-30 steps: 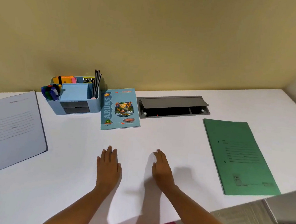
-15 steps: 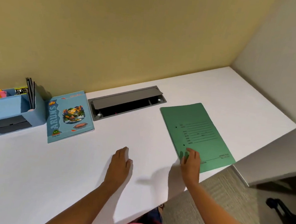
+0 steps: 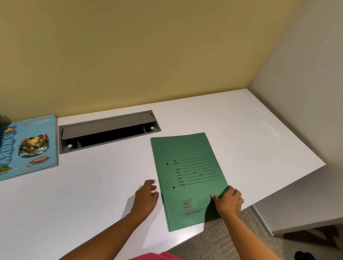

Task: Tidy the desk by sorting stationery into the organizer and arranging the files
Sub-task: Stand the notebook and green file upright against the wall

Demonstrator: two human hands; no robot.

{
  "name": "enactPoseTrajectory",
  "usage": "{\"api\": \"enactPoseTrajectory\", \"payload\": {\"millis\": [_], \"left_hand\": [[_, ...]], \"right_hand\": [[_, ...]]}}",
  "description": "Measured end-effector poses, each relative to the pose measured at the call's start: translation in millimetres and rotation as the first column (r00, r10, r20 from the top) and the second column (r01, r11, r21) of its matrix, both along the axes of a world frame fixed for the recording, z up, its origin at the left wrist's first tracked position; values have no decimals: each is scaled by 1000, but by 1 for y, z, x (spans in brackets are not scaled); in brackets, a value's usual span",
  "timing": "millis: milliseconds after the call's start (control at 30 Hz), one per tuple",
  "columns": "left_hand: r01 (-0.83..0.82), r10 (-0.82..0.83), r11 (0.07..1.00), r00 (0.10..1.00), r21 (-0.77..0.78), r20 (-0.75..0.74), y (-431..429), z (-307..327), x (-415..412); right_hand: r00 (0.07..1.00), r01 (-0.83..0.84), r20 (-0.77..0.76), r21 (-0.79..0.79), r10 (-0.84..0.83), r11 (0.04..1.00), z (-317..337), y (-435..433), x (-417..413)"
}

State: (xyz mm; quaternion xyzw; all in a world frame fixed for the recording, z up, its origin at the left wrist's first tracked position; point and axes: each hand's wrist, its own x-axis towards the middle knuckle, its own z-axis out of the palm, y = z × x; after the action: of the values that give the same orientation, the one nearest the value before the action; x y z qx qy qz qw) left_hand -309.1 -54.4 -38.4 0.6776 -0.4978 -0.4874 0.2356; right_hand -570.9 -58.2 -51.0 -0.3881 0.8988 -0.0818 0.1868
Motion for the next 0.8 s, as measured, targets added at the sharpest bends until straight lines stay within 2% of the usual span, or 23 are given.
{"api": "enactPoseTrajectory", "payload": {"millis": [100,200,300,400,467,600,700,800], "left_hand": [[-118,126,990,987,82,-99,-6,1,-17],[-259,340,921,901,292,-270,-13,-1,-24],[-206,334,909,880,363,-338,-19,-4,-26],[-177,277,932,909,315,-310,-19,-1,-31],[-164,247,949,917,269,-314,-19,4,-36],[-201,251,965,897,171,-363,-33,15,-49],[-270,294,956,873,115,-389,-52,27,-54],[-324,308,945,844,41,-439,-77,50,-60]], "right_hand": [[999,-4,-54,47,6,999,-2,-10,-6],[999,53,-15,79,-52,995,1,-22,-8],[981,152,95,150,-167,977,3,-35,-15],[966,171,159,203,-204,964,2,-45,-23],[950,194,216,160,-226,968,3,-49,-27],[914,254,322,22,-248,967,10,-56,-38],[875,269,450,-144,-179,952,31,-64,-45],[904,295,393,-286,-169,912,54,-77,-45]]}}
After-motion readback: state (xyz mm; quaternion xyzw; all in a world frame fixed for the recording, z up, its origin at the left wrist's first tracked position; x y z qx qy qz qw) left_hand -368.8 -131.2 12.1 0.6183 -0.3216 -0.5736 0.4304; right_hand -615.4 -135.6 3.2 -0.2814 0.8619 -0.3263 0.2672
